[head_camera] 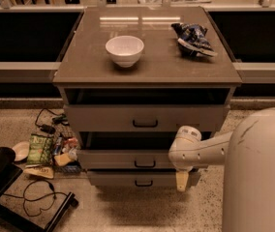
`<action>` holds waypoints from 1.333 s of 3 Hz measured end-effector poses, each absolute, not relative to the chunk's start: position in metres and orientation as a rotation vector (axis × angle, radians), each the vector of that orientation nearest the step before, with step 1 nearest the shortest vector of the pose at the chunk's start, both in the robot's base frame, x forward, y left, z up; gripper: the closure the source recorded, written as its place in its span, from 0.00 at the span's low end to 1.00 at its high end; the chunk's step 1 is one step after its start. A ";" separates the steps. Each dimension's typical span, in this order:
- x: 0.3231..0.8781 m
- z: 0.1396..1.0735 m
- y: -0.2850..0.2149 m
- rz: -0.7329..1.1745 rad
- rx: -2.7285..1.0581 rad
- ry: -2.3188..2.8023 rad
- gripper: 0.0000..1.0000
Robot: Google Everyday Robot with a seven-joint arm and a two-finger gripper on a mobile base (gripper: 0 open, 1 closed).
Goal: Open middle drawer
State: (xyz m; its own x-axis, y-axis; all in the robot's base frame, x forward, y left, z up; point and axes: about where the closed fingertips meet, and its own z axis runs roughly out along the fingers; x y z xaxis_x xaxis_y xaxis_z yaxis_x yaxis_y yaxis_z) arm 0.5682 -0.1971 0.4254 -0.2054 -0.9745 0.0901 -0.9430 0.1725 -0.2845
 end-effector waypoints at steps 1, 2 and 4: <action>0.568 0.424 -0.197 -0.413 -1.904 2.319 0.04; 0.570 0.411 -0.199 -0.324 -1.900 2.339 0.27; 0.560 0.407 -0.204 -0.213 -1.875 2.411 0.81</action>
Offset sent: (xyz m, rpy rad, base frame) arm 0.0059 -0.0031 -0.0287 0.1169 0.0916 -0.0168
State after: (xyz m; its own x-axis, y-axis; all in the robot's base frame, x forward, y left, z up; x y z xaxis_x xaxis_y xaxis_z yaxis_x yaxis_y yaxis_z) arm 0.5601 -0.2045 0.4067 -0.2476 -0.9686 0.0224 -0.9575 0.2411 -0.1584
